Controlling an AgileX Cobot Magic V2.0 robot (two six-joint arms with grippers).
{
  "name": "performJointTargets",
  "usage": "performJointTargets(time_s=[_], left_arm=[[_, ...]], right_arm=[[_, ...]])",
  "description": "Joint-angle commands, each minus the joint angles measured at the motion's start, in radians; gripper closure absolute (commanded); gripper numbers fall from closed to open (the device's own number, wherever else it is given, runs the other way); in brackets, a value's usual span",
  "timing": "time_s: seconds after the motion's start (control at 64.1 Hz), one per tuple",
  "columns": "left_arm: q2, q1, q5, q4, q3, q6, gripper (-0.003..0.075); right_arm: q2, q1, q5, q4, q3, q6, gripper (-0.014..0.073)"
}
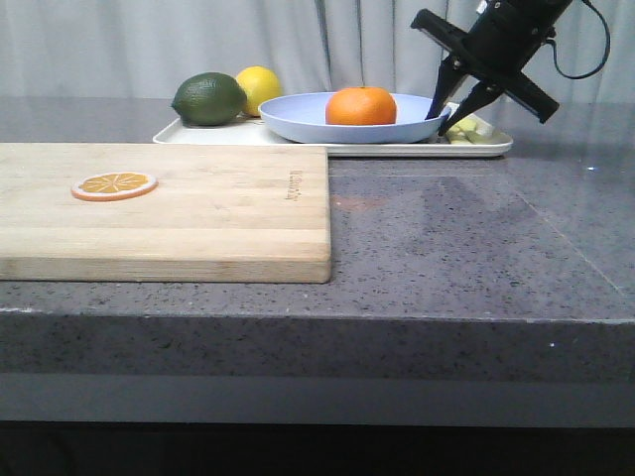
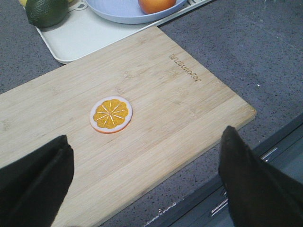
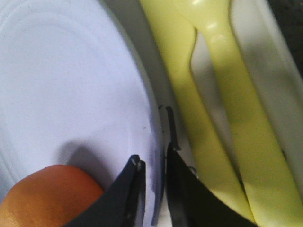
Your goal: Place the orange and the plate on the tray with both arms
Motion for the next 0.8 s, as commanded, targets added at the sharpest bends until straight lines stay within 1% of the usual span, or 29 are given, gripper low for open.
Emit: performJointTargets(time_s=[0.0,0.187,0.328,0.499,0.624,0.671,0.78], left_arm=[[-0.002,0.002,-0.072,0.003,-0.026,0.0,0.0113],[-0.002,0.002,-0.072,0.005,-0.026,0.0,0.0113],[-0.002,0.002,-0.072,0.005,-0.026,0.0,0.0113],[-0.002,0.002,-0.072,0.005,-0.026,0.0,0.0113],[-0.002,0.002,-0.072,0.005,-0.026,0.0,0.0113],[-0.002,0.002,-0.072,0.005,-0.026,0.0,0.0113],[-0.002,0.002,-0.072,0.005,-0.026,0.0,0.0113]], right_arm=[[-0.09,0.0,-0.017,0.032,-0.036,-0.016,0.0435],[-0.133,0.0,0.003,0.031,-0.036,-0.023,0.0443],[-0.18,0.0,0.036,-0.01,-0.036,-0.081,0.0443],[-0.249,0.0,0.162,-0.102,-0.036,-0.153,0.0443],[-0.314,0.0,0.265,-0.217,-0.036,-0.259,0.0443],[-0.352,0.0,0.269,-0.256,-0.029,-0.321,0.0443],[-0.452,0.007,0.268,-0.267,-0.006,-0.43,0.0443]])
